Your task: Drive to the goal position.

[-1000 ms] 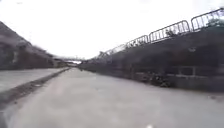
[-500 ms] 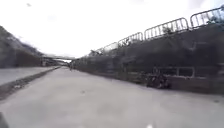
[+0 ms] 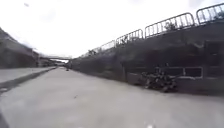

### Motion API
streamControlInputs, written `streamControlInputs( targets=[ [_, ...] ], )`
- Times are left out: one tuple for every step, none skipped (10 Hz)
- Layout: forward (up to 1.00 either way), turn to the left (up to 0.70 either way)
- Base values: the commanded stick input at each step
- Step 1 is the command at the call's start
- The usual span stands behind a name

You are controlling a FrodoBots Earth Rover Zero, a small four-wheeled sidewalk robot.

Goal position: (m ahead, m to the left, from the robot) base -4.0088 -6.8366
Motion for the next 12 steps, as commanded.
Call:
streamControlInputs(
  targets=[
    [0.70, 0.21],
    [0.70, 0.08],
    [0.70, 0.00],
    [0.70, 0.00],
    [0.70, 0.00],
    [0.70, 0.00],
    [0.70, 0.00],
    [0.70, 0.00],
    [0.70, 0.04],
    [0.70, 0.17],
    [0.70, 0.27],
    [0.70, 0.27]
  ],
)
